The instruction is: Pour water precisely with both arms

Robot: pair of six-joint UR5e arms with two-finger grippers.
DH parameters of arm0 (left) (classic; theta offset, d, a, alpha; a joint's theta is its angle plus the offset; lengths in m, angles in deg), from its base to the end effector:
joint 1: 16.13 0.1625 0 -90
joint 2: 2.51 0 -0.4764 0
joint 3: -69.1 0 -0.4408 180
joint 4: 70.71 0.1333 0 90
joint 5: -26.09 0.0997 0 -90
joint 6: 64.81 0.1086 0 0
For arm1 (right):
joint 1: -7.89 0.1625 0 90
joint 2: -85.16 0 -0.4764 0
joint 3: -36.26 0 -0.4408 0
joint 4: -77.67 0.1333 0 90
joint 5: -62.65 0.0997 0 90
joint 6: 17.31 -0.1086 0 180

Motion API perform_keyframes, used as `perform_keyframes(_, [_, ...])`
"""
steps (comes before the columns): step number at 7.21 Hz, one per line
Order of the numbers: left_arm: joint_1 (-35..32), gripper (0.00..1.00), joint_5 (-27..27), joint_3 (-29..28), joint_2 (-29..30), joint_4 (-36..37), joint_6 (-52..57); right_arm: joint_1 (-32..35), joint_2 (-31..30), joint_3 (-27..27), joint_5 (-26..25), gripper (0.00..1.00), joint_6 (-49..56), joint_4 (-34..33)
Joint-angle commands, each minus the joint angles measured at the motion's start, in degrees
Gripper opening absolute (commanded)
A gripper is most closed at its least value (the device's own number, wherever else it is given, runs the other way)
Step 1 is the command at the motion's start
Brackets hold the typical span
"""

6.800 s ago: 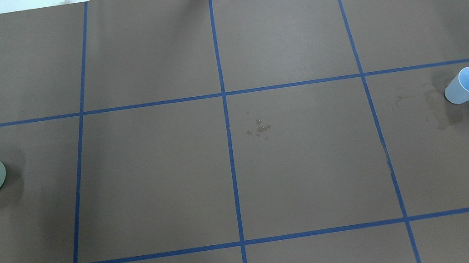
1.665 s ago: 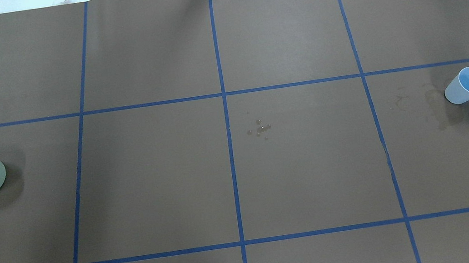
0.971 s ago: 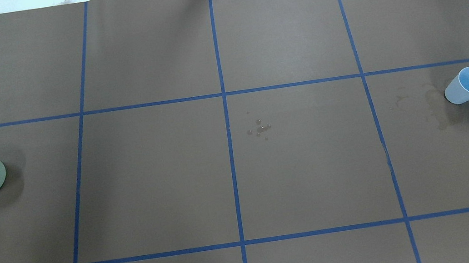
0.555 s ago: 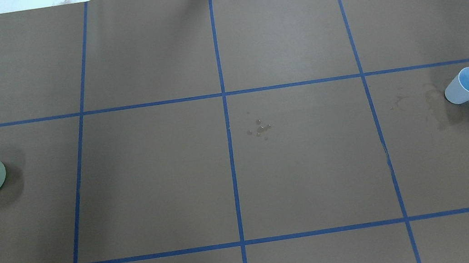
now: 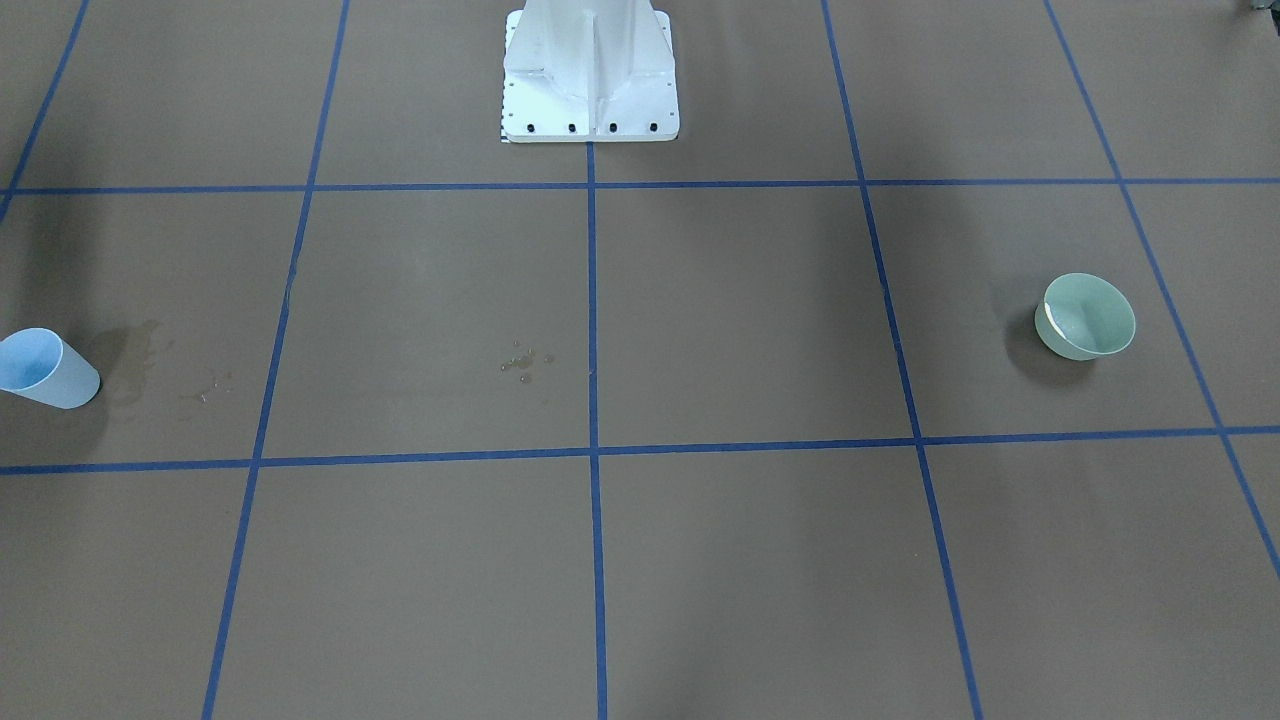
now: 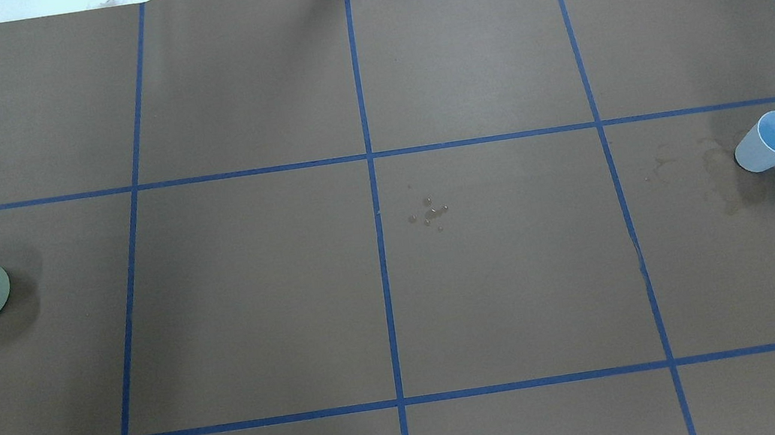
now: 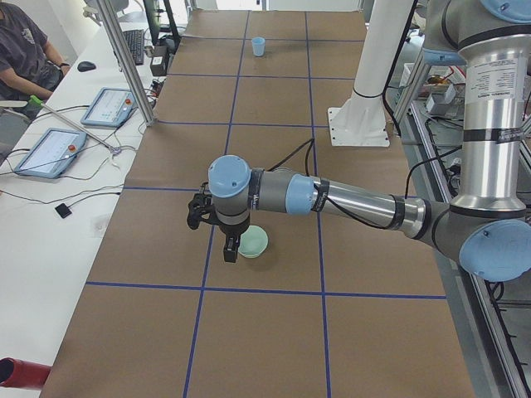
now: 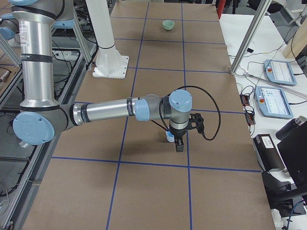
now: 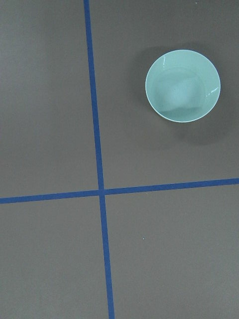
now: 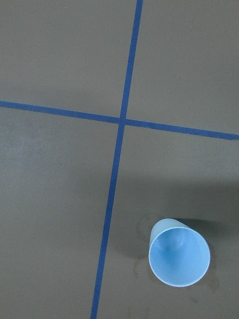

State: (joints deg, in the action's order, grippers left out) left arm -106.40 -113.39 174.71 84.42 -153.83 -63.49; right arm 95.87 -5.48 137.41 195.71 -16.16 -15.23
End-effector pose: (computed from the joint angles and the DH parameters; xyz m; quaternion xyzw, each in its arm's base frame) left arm -0.0532 -0.5107 0.6029 0.0506 0.4173 0.0290 0.9069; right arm 0.0402 -0.5392 0.6239 0.0589 -0.3666 -0.0500 0.9271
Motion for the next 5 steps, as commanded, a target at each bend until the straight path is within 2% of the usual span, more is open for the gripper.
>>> perform_keyframes(1, [0.0, 1.0, 0.0, 0.1, 0.0, 0.0, 0.0, 0.0, 0.0, 0.0, 0.0, 1.0, 0.0, 0.0])
perform_keyframes(5, [0.0, 1.0, 0.1, 0.2, 0.0, 0.0, 0.0, 0.0, 0.1, -0.3, -0.2, 1.0, 0.0, 0.0])
